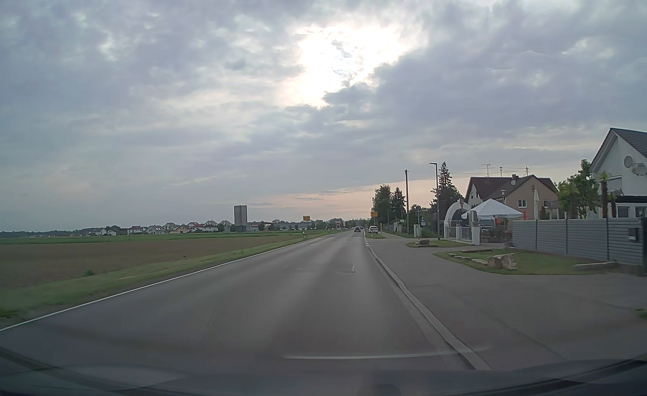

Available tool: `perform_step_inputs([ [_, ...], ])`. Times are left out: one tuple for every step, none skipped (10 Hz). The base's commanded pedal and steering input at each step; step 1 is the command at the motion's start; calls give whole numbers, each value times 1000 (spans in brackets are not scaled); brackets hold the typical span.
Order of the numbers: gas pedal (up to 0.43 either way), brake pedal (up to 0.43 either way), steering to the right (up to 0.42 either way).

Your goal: Follow the waypoints while adhering to traffic rules and regulations

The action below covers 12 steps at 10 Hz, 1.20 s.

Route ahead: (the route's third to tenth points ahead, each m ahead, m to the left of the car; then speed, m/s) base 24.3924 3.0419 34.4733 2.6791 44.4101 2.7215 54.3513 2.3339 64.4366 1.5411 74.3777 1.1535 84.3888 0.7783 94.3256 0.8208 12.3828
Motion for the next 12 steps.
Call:
perform_step_inputs([
  [157,0,2],
  [169,0,2],
  [169,0,2],
  [169,0,2],
  [169,0,3],
  [169,0,2],
  [169,0,2],
  [169,0,2],
  [169,0,2],
  [169,0,2],
  [169,0,2],
  [169,0,2],
])
